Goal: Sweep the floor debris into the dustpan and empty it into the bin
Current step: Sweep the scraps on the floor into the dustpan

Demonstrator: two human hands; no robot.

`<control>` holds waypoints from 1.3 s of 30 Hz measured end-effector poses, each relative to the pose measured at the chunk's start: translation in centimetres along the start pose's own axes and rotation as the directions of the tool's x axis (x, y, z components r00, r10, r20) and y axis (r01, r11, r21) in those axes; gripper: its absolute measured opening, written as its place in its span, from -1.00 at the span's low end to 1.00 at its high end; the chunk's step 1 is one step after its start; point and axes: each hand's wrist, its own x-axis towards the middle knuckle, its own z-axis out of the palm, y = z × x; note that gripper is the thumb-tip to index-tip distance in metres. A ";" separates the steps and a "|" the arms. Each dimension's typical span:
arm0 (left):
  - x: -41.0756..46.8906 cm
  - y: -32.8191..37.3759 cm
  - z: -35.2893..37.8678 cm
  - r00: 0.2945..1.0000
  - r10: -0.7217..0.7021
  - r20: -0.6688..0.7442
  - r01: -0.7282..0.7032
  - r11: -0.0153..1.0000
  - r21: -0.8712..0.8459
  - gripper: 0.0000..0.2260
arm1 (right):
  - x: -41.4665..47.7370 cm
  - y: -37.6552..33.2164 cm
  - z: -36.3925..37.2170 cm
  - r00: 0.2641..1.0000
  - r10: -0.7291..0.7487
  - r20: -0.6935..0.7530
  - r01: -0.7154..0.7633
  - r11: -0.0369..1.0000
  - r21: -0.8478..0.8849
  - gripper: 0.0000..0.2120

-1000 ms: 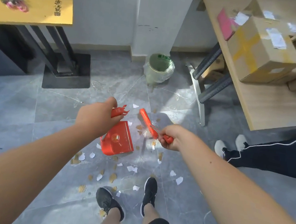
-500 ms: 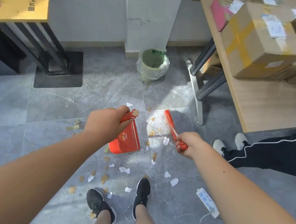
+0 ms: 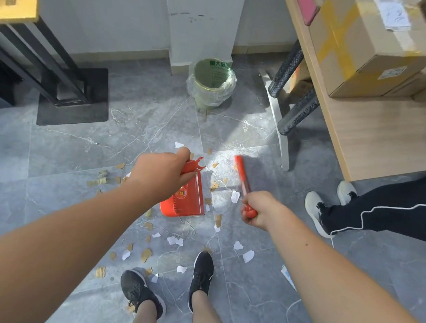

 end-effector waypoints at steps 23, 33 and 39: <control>-12.2 -14.3 -1.8 0.971 -0.238 0.000 0.237 0.970 -0.042 -0.65 | -7.3 7.5 18.7 0.989 0.027 0.147 -0.001 0.985 -0.173 -0.74; -20.3 -22.4 -3.9 0.930 -0.366 0.007 0.366 0.927 -0.082 -0.66 | -11.9 13.2 27.5 0.972 0.056 0.227 0.008 0.962 -0.273 -0.76; -21.6 -24.5 -5.0 0.922 -0.386 0.006 0.386 0.921 -0.054 -0.68 | -13.4 13.7 29.9 0.976 0.047 0.215 0.011 0.965 -0.261 -0.67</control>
